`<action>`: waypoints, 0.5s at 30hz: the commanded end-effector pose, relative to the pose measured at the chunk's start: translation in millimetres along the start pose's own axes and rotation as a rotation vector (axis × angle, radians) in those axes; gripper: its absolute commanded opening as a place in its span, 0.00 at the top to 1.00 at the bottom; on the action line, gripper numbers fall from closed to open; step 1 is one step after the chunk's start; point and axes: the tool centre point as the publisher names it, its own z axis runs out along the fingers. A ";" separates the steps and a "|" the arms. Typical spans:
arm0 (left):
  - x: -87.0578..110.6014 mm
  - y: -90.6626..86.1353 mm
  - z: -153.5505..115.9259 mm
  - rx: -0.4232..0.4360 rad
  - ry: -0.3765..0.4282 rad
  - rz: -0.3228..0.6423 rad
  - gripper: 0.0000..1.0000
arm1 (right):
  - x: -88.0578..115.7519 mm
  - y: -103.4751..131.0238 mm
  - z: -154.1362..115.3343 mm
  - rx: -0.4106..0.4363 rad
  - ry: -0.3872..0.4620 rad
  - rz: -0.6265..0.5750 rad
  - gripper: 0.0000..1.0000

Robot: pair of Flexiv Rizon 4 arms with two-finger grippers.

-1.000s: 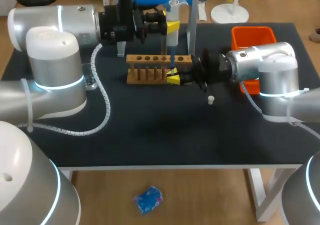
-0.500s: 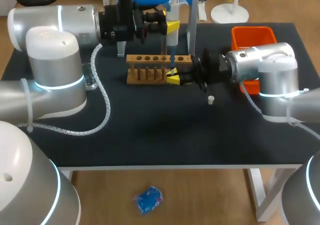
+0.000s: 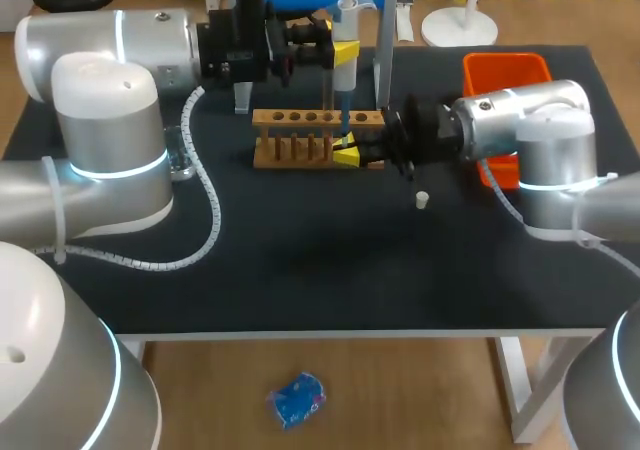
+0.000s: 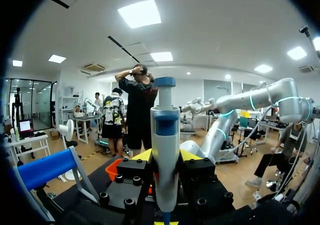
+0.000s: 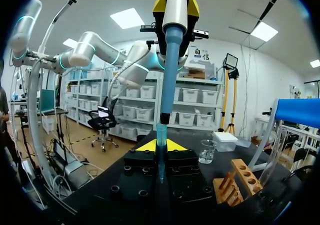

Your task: Invert the test tube, pick up the pipette, mount the tip to pipette, aspirate from beaker and dispense into the tube, eject the tip, return the pipette, and cap with the stopper.

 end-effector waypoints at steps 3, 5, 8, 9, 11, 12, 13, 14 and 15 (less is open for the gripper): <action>0.7 2.3 0.7 0.003 -0.004 0.000 1.00 | 0.5 3.0 -0.7 0.002 0.006 -0.011 1.00; 0.7 2.3 0.7 0.003 -0.004 0.000 1.00 | 1.6 3.5 -0.5 0.005 0.008 -0.016 1.00; 0.7 2.3 0.7 0.003 -0.004 0.000 1.00 | -0.9 1.7 -3.0 0.014 -0.001 -0.001 1.00; 0.7 2.3 0.7 0.003 -0.004 0.000 1.00 | -1.1 1.4 -3.1 0.011 -0.001 0.002 1.00; 0.7 2.3 0.7 0.003 -0.004 0.000 1.00 | -0.9 1.4 -3.1 0.010 -0.004 0.012 1.00; 0.7 2.3 0.7 0.003 -0.004 0.000 1.00 | -1.9 0.8 -3.5 0.007 -0.004 0.020 1.00; 0.7 2.3 0.7 0.003 -0.004 0.000 1.00 | -1.9 0.7 -3.5 0.008 -0.004 0.023 1.00; 0.7 2.3 0.7 0.003 -0.004 0.000 1.00 | -1.8 0.6 -3.4 0.009 -0.005 0.024 1.00; 0.7 2.3 0.7 0.003 -0.004 0.000 1.00 | -1.6 0.6 -3.2 0.009 -0.004 0.025 1.00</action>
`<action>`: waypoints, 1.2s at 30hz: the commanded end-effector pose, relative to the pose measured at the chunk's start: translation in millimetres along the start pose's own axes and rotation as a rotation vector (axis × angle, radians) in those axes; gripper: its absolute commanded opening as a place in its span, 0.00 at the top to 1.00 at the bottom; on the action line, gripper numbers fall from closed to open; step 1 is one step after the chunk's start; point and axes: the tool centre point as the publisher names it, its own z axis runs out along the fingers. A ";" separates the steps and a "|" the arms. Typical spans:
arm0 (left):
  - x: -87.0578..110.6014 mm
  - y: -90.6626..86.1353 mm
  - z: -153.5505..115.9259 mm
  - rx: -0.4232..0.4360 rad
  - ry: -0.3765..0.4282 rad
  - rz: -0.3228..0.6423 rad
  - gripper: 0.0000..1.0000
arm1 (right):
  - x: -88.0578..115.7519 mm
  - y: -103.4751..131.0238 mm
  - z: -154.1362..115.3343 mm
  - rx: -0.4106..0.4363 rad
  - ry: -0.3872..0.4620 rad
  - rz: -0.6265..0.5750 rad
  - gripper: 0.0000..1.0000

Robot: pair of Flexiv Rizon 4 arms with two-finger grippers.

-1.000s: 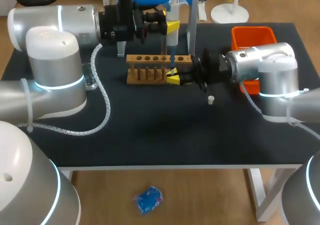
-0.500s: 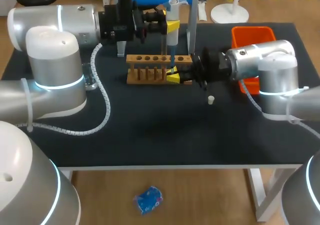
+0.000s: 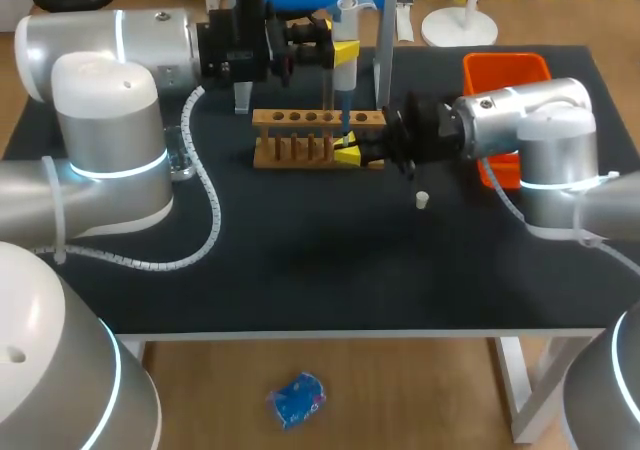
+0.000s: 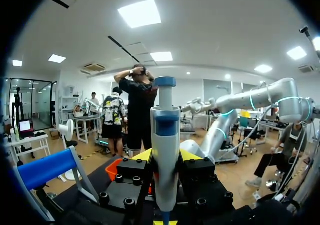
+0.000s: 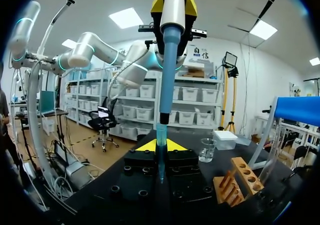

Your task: Invert the test tube, pick up the pipette, mount the tip to pipette, aspirate from beaker and dispense into the tube, eject the tip, return the pipette, and cap with the stopper.

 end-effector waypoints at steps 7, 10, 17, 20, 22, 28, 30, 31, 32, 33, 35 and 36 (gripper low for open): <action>0.8 2.4 0.8 0.003 -0.003 0.000 1.00 | -0.7 1.7 -0.1 -0.011 0.004 0.011 1.00; 0.8 2.4 0.8 0.003 -0.003 0.000 1.00 | -1.2 1.9 -0.1 -0.014 0.006 0.014 1.00; 0.8 2.4 0.8 0.003 -0.003 0.000 1.00 | -1.6 3.5 0.0 0.001 0.002 -0.024 1.00; 0.8 2.4 0.8 0.003 -0.003 0.000 1.00 | -1.8 5.2 -0.3 -0.001 0.000 -0.040 1.00; 0.8 2.4 0.8 0.003 -0.003 0.000 1.00 | -1.7 6.7 -0.5 -0.005 -0.001 -0.050 1.00; 0.8 2.4 0.8 0.003 -0.003 0.000 1.00 | -3.0 8.2 -0.4 0.003 -0.004 -0.053 1.00; 0.8 2.4 0.8 0.003 -0.003 0.000 1.00 | -3.6 7.6 0.1 -0.002 -0.005 -0.044 1.00; 0.8 2.4 0.8 0.003 -0.003 0.000 1.00 | -3.9 7.2 0.2 -0.002 -0.005 -0.042 1.00; 0.8 2.4 0.8 0.003 -0.003 0.000 1.00 | -4.4 6.6 0.6 0.000 -0.006 -0.039 1.00; 0.8 2.4 0.8 0.003 -0.003 0.000 1.00 | -4.7 6.1 0.8 -0.002 -0.008 -0.033 1.00; 0.8 2.4 0.8 0.003 -0.003 0.000 1.00 | -5.2 4.9 1.3 0.000 -0.010 -0.026 1.00; 0.8 2.4 0.8 0.003 -0.003 0.000 1.00 | -5.3 4.6 1.5 0.000 -0.011 -0.025 1.00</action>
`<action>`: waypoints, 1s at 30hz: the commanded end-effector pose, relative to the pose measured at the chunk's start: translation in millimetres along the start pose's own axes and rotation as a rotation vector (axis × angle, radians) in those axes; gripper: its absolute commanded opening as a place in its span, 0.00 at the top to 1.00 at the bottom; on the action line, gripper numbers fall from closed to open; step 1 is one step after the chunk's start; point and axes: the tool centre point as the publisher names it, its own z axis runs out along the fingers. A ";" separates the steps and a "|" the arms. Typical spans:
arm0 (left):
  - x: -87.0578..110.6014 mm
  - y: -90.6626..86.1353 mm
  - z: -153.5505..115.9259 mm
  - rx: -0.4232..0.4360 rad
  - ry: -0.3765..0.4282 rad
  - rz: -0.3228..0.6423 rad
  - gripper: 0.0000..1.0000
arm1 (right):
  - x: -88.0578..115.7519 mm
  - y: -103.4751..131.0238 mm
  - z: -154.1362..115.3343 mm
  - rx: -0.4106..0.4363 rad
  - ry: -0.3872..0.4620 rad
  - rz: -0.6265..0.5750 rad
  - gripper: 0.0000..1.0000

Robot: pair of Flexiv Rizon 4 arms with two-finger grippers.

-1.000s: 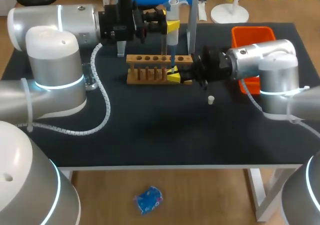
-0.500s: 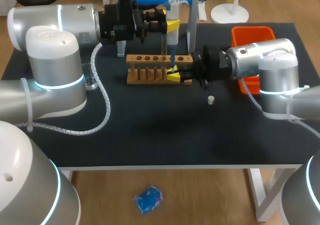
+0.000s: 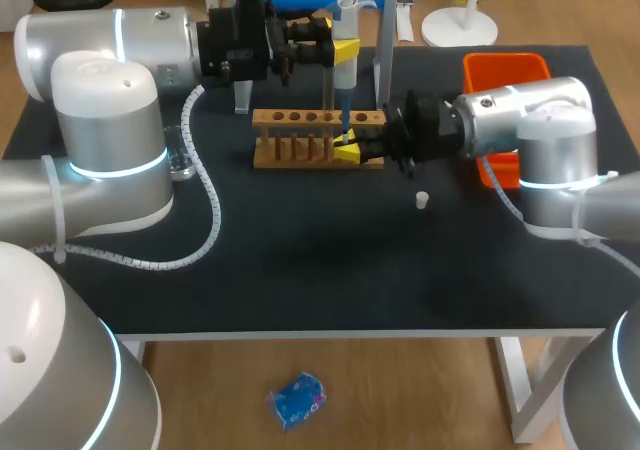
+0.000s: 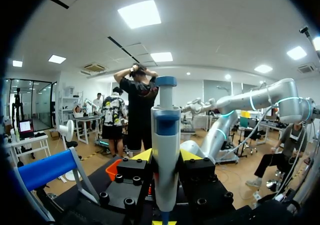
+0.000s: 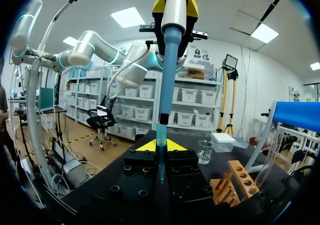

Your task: Invert the test tube, pick up the pipette, mount the tip to pipette, aspirate from beaker and dispense into the tube, eject the tip, return the pipette, and cap with the stopper.

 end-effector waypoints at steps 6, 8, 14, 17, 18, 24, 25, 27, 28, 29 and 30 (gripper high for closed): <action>1.0 4.1 0.8 0.002 -0.003 0.000 1.00 | -1.6 1.9 1.6 0.003 -0.004 0.004 1.00; 1.0 4.1 0.8 0.002 -0.003 0.000 1.00 | -2.4 2.8 1.9 0.004 -0.003 0.001 1.00; 1.0 4.1 0.8 0.002 -0.003 0.000 1.00 | -3.9 4.3 2.5 0.010 -0.003 0.006 1.00; 1.0 4.1 0.8 0.002 -0.003 0.000 1.00 | -4.3 4.6 3.3 0.008 -0.002 0.010 1.00; 1.0 4.1 0.8 0.002 -0.003 0.000 1.00 | -4.3 4.6 3.6 0.007 -0.002 0.010 1.00; 1.0 4.1 0.8 0.002 -0.003 0.000 1.00 | -4.9 4.4 4.2 0.004 0.001 -0.010 1.00; 1.0 4.1 0.8 0.002 -0.003 0.000 1.00 | -5.0 4.4 4.3 0.005 0.001 -0.014 1.00; 1.0 4.1 0.8 0.002 -0.003 0.000 1.00 | -5.3 4.4 4.3 0.011 0.001 -0.026 1.00; 1.0 4.1 0.8 0.002 -0.003 0.000 1.00 | -5.4 4.4 4.3 0.014 -0.002 -0.028 1.00; 1.0 4.1 0.8 0.002 -0.003 0.000 1.00 | -5.7 4.1 3.9 0.014 -0.003 -0.030 1.00; 1.0 4.1 0.8 0.002 -0.003 0.000 1.00 | -6.0 3.8 3.3 0.016 -0.006 -0.032 1.00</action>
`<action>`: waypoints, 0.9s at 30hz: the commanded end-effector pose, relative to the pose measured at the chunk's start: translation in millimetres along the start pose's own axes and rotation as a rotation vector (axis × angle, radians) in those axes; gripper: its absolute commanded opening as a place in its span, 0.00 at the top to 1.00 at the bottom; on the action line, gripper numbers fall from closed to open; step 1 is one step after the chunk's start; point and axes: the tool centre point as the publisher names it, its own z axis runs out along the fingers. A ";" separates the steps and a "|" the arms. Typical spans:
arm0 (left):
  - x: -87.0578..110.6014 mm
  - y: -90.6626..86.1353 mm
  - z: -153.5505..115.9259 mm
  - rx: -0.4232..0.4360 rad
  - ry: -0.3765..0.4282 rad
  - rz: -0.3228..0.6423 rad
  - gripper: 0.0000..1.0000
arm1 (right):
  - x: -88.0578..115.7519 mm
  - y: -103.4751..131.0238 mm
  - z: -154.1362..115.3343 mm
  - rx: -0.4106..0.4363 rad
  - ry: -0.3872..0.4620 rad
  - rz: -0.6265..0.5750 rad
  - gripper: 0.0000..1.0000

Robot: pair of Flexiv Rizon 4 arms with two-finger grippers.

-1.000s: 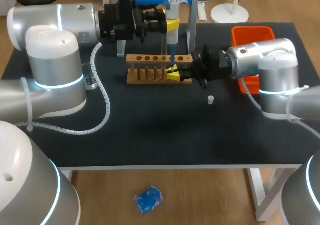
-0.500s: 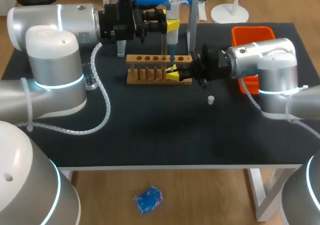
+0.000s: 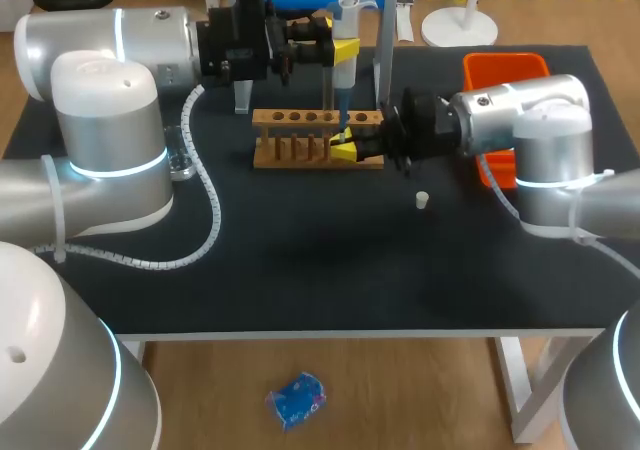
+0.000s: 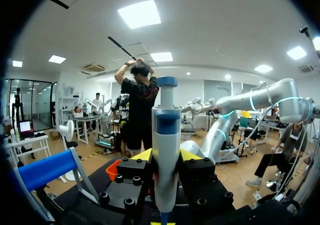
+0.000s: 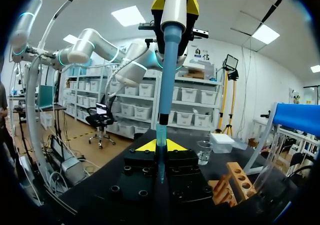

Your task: Invert the test tube, pick up the pipette, mount the tip to pipette, aspirate from beaker and dispense into the tube, eject the tip, return the pipette, and cap with the stopper.

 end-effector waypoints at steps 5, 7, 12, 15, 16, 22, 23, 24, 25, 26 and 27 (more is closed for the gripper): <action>1.1 4.3 0.8 0.002 -0.003 -0.001 1.00 | -0.7 0.9 -1.8 0.011 -0.005 -0.001 1.00; 1.1 4.3 0.8 0.002 -0.003 -0.001 1.00 | -0.4 0.3 -2.0 0.011 -0.007 -0.002 1.00; 1.1 4.3 0.8 0.002 -0.003 -0.001 1.00 | -0.2 1.4 -2.2 0.009 -0.009 -0.011 1.00; 1.1 4.3 0.8 0.002 -0.003 -0.001 1.00 | 1.0 2.5 -1.5 0.010 -0.006 -0.017 1.00; 1.1 4.3 0.8 0.002 -0.003 -0.001 1.00 | 1.5 2.4 -1.4 0.010 -0.006 -0.018 1.00; 1.1 4.3 0.8 0.002 -0.003 -0.001 1.00 | 4.9 2.4 -1.9 0.014 -0.005 -0.037 1.00; 1.1 4.3 0.8 0.002 -0.003 -0.001 1.00 | 5.5 2.4 -1.9 0.014 -0.005 -0.038 1.00; 1.1 4.3 0.8 0.002 -0.003 -0.001 1.00 | 6.0 2.4 -2.0 0.012 -0.006 -0.038 1.00; 1.1 4.3 0.8 0.002 -0.003 -0.001 1.00 | 6.6 2.1 -2.1 0.012 -0.006 -0.039 1.00; 1.1 4.3 0.8 0.002 -0.003 -0.001 1.00 | 7.0 1.8 -2.0 0.012 -0.006 -0.038 1.00; 1.1 4.3 0.8 0.002 -0.003 -0.001 1.00 | 7.3 1.7 -2.0 0.011 -0.006 -0.039 1.00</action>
